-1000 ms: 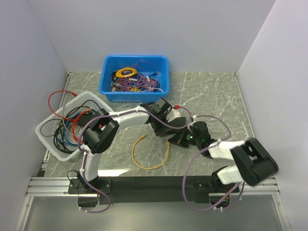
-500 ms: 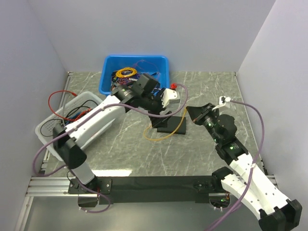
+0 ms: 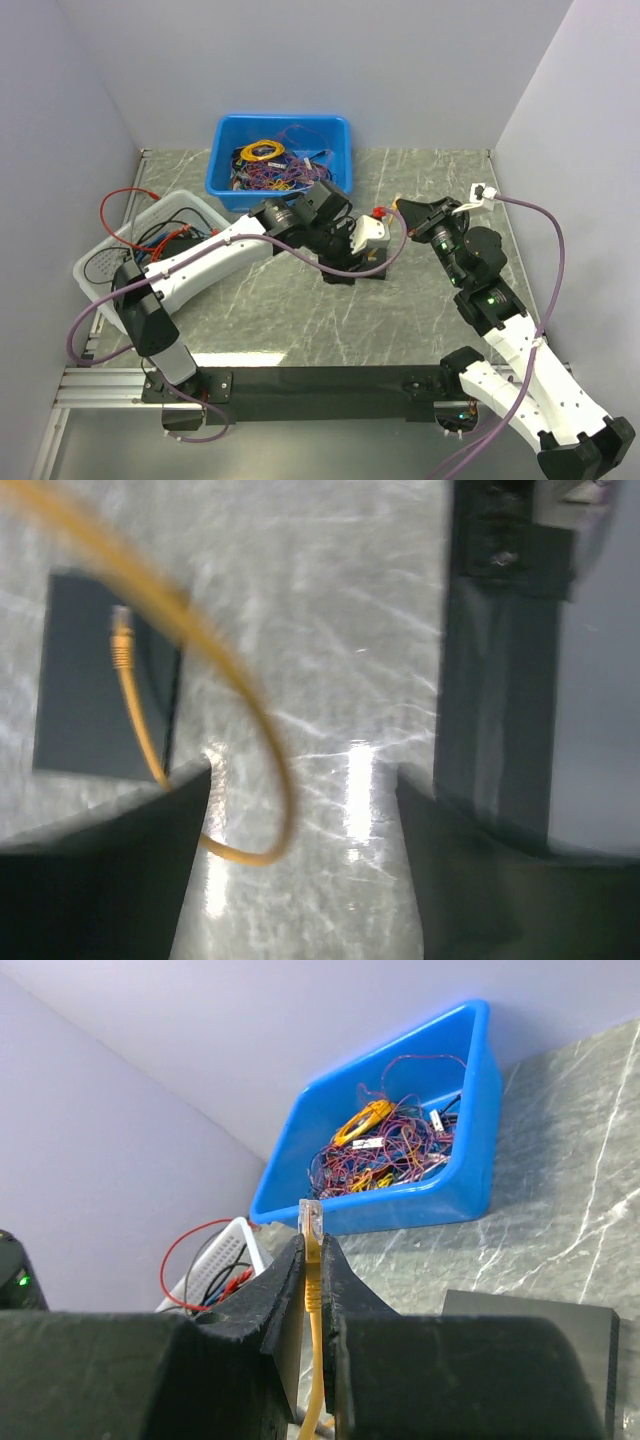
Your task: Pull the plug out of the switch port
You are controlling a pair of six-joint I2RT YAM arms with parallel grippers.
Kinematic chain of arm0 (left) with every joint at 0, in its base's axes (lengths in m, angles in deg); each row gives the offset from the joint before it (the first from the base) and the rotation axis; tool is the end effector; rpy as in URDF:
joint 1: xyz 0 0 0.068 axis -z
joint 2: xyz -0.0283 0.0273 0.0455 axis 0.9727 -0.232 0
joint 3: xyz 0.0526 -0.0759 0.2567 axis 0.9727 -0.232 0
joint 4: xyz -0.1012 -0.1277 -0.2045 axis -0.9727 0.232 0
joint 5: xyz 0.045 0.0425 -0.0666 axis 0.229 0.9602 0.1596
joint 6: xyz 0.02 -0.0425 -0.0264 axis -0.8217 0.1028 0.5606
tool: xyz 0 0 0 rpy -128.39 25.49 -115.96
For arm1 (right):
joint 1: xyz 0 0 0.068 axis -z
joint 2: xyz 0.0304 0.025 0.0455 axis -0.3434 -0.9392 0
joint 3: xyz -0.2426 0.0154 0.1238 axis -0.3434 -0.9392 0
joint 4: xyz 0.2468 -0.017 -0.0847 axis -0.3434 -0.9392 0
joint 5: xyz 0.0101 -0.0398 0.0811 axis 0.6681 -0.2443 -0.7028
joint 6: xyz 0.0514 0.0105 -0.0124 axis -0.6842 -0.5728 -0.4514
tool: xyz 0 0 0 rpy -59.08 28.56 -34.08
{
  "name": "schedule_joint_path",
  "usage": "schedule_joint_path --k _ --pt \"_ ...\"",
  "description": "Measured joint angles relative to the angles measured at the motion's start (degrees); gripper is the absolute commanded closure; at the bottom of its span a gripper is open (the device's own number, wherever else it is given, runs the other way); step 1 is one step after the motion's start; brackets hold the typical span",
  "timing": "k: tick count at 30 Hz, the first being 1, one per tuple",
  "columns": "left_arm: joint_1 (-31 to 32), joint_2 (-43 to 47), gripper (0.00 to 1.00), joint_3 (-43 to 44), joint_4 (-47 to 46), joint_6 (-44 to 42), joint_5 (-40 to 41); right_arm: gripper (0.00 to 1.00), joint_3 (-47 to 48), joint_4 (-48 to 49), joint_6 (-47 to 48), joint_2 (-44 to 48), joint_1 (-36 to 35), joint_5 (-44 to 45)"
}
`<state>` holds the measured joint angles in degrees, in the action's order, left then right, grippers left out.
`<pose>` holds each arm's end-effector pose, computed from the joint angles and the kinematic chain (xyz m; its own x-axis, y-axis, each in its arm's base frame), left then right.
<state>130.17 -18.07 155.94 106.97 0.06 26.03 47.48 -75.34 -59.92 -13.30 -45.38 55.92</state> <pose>0.1969 -0.2964 0.3489 -0.1204 0.6687 -0.7337 0.9908 0.0351 -0.1306 0.1595 0.0717 0.3591 -0.1712 0.6322 -0.7556 -0.3036 0.6958 0.6509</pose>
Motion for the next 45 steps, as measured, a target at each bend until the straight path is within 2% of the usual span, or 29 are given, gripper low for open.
schedule_joint_path --k 2,3,7,8,9,10,12,14,21,26,31,33,38,40,41,42,45 --pt "-0.2 0.0 0.76 -0.5 -0.8 0.8 2.9 1.0 0.0 -0.1 0.2 0.1 0.0 0.2" --pt "-0.3 0.0 0.99 -0.5 -1.3 0.8 4.1 1.0 0.0 -0.1 0.2 0.2 0.0 0.3" --pt "-0.7 0.0 1.0 -0.3 -2.1 1.9 7.0 1.0 0.0 0.2 0.3 0.9 0.0 1.3" --pt "-0.8 0.0 1.0 -0.1 -2.0 2.1 7.9 0.97 0.0 0.3 0.4 1.0 0.0 1.4" --pt "-1.0 0.0 1.0 0.3 -1.8 2.1 8.6 0.67 0.0 0.4 0.6 1.0 0.0 1.5" --pt "-1.5 0.0 1.0 0.9 -1.5 2.3 9.6 0.53 0.0 0.5 0.7 1.0 0.1 1.6" --pt "-3.5 0.0 1.0 2.3 -1.4 2.7 11.1 0.28 0.5 -0.6 1.4 0.8 0.0 0.9" --pt "-7.7 0.2 1.0 4.3 -1.4 3.1 12.5 0.2 1.5 -1.9 2.6 0.2 0.0 0.3" --pt "-31.1 6.2 1.0 13.4 3.5 2.3 16.7 0.18 2.0 -3.2 5.8 0.1 -0.1 -0.6" --pt "-43.9 16.1 1.0 13.0 8.7 -0.7 18.9 0.18 2.0 -3.5 7.1 -0.6 -0.1 -0.9" --pt "-57.4 23.0 1.0 4.5 15.1 -5.6 19.3 0.18 2.0 -3.6 8.2 -3.2 -0.1 -1.8" --pt "-61.8 23.9 1.0 -1.8 14.7 -7.3 19.3 0.18 2.0 -3.8 8.6 -4.5 -0.1 -2.2" --pt "-66.4 22.6 0.99 -21.3 10.8 -9.5 20.9 0.18 2.0 -4.0 9.0 -6.3 0.0 -3.5" --pt "-67.4 20.2 0.54 -27.1 8.5 -10.2 22.2 0.18 2.0 -4.2 9.2 -6.5 0.0 -4.0" --pt "-67.8 19.0 0.05 -29.1 7.7 -10.8 22.8 0.16 2.0 -4.4 9.4 -6.6 0.0 -4.3" --pt "-68.0 18.1 0.01 -30.4 6.9 -11.1 23.1 0.16 2.0 -4.7 9.6 -6.6 0.0 -4.4" --pt "-68.2 17.2 0.01 -30.6 6.4 -10.8 22.2 0.16 2.1 -6.1 10.3 -7.4 0.2 -5.0"
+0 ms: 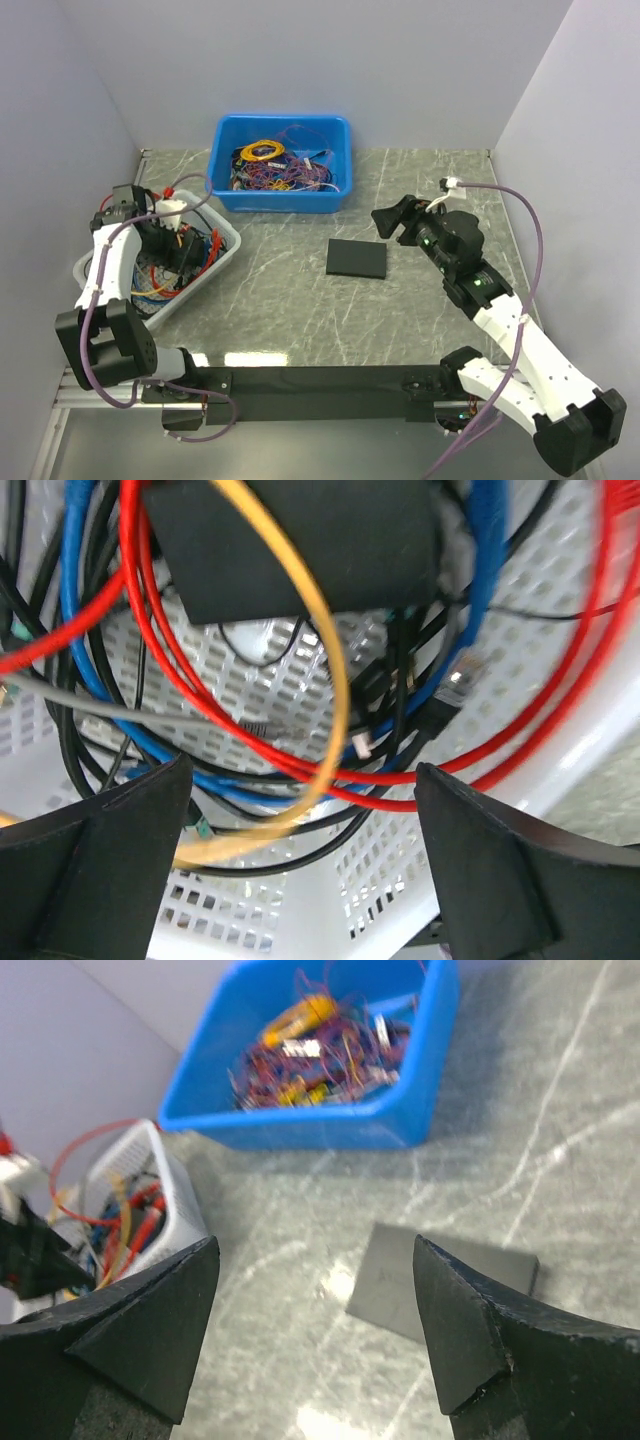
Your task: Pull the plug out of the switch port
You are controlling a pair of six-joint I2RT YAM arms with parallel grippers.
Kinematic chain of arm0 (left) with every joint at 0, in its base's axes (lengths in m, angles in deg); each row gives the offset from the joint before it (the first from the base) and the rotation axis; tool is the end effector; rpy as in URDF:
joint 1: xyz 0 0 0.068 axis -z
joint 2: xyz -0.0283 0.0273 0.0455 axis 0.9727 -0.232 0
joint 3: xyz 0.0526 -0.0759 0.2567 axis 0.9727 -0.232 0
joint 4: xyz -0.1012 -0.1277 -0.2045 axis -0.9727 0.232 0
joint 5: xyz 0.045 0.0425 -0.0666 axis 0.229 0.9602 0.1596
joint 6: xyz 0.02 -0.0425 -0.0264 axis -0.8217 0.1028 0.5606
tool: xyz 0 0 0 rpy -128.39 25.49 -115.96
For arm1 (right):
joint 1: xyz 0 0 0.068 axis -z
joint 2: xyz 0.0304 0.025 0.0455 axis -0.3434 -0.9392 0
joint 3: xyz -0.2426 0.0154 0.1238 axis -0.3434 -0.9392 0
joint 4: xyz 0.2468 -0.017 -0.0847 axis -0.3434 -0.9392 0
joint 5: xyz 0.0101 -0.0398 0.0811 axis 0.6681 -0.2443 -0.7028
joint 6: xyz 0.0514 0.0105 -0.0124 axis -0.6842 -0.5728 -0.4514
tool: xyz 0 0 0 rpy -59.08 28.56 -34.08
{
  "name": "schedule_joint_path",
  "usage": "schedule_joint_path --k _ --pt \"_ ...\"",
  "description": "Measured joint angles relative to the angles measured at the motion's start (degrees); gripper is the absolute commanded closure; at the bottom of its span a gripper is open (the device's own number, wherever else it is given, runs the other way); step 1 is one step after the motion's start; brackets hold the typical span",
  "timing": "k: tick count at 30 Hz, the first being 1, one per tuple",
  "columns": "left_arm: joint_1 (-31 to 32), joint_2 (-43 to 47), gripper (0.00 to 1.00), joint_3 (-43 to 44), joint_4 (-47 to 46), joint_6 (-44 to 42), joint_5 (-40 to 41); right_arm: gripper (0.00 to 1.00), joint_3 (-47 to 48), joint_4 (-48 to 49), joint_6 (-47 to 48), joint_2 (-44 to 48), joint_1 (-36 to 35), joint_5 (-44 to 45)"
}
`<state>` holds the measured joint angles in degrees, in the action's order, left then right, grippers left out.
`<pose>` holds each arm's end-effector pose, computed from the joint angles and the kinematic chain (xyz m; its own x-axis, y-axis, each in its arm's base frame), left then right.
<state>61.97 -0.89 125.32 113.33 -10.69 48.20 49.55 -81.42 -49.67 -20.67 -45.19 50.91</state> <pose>0.2454 0.0594 0.2624 -0.8858 0.2954 -0.3578 0.2872 0.9548 0.0771 0.1841 0.0860 0.3385 -0.3085 0.4093 -0.8586 -0.3064 0.8118 0.4971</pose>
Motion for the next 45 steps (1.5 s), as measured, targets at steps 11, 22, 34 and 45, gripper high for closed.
schedule_joint_path --k 11,22,34,45 --pt "0.0 1.3 0.01 12.3 4.9 -0.3 -13.8 0.15 -0.7 -4.3 -0.8 -3.1 4.2 -5.4" --pt "-0.4 16.9 0.01 -2.7 -10.0 13.9 -4.1 0.08 -9.9 -9.6 -1.7 5.4 17.4 -1.3" --pt "-1.2 29.0 0.01 -24.0 -19.2 18.6 8.5 0.06 -11.1 -16.2 -2.4 9.0 19.0 8.2" --pt "-1.2 30.0 0.01 -24.8 -21.2 18.6 10.2 0.07 -13.7 -15.3 -2.2 14.2 19.0 7.6"
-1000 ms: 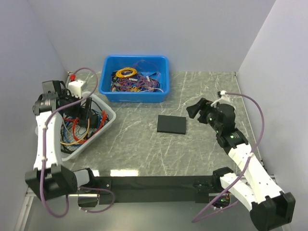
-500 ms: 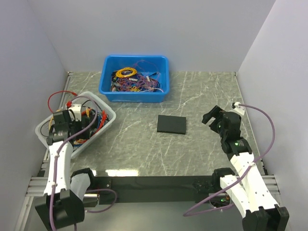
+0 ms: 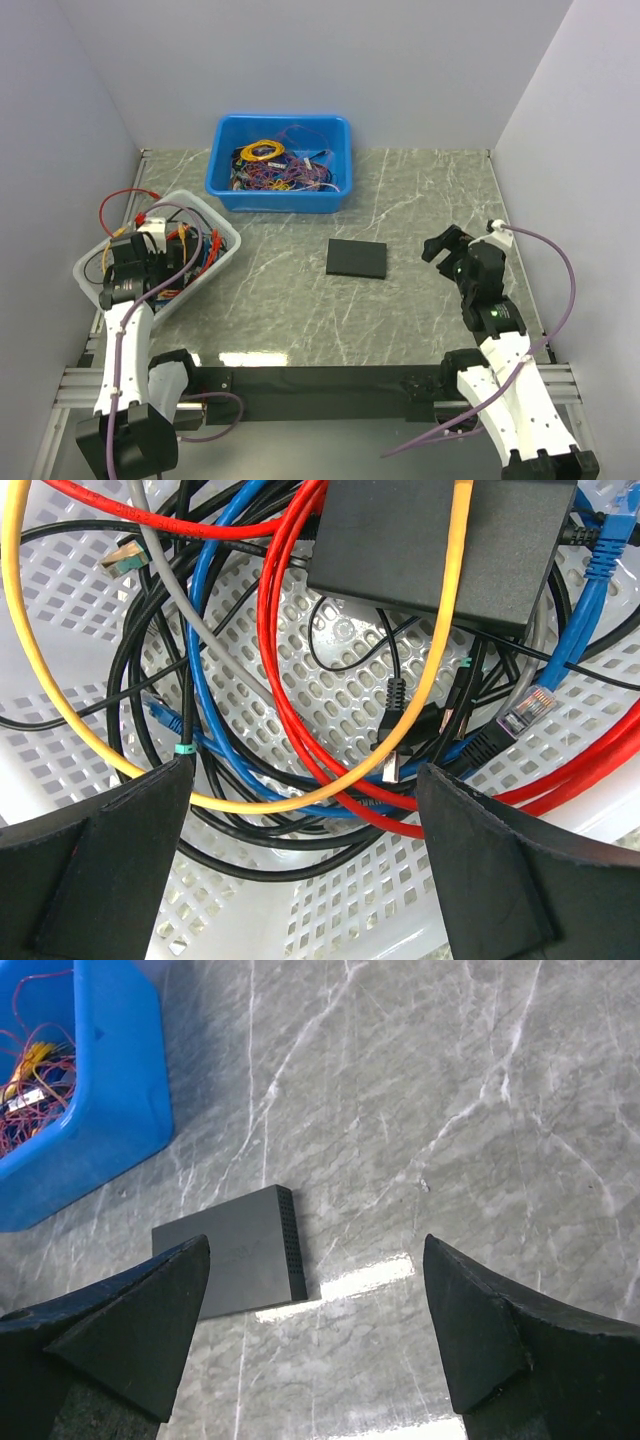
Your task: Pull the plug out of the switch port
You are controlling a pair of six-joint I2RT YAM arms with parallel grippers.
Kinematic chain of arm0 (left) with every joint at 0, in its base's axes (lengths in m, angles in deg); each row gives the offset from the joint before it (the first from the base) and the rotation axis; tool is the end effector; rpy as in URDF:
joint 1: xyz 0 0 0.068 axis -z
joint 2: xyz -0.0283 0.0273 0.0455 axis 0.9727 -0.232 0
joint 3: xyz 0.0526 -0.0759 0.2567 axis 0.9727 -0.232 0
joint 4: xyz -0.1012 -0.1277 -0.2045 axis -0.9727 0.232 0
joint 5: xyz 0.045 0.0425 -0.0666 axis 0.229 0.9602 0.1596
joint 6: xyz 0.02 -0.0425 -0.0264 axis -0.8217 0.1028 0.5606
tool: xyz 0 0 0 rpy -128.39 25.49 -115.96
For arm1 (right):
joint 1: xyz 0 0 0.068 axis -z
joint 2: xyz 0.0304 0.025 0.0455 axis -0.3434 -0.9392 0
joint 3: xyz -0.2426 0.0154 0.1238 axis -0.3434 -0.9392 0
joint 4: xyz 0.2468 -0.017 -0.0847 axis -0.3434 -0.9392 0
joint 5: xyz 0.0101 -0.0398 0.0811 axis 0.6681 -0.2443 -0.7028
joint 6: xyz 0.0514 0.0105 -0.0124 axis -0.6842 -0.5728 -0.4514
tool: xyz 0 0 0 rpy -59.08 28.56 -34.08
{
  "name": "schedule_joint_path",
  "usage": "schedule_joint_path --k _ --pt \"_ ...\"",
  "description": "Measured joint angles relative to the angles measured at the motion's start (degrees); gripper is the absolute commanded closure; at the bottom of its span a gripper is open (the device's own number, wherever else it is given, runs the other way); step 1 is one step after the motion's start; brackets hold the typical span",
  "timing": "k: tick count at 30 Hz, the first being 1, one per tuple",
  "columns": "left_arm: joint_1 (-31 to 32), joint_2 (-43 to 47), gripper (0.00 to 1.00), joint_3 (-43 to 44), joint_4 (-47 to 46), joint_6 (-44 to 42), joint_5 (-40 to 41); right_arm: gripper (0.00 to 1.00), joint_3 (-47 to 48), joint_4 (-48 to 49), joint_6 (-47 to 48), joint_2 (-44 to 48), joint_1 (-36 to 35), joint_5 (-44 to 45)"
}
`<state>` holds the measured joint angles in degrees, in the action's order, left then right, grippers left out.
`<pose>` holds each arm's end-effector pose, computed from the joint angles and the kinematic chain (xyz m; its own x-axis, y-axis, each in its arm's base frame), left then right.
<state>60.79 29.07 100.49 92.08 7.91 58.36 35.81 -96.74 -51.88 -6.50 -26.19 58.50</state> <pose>0.1658 0.0488 0.2491 -0.7108 0.0198 -0.7031 -0.1604 0.9687 0.1894 0.1519 0.0113 0.2643 -0.3046 0.4999 -0.8107 0.2174 0.8652 0.4518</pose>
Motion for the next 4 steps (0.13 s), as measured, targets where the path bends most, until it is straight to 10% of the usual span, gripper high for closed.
schedule_joint_path --k 4 --pt "0.0 -0.1 0.01 0.0 -0.1 0.0 0.0 0.08 -0.6 1.3 -0.3 0.2 0.0 -1.1"
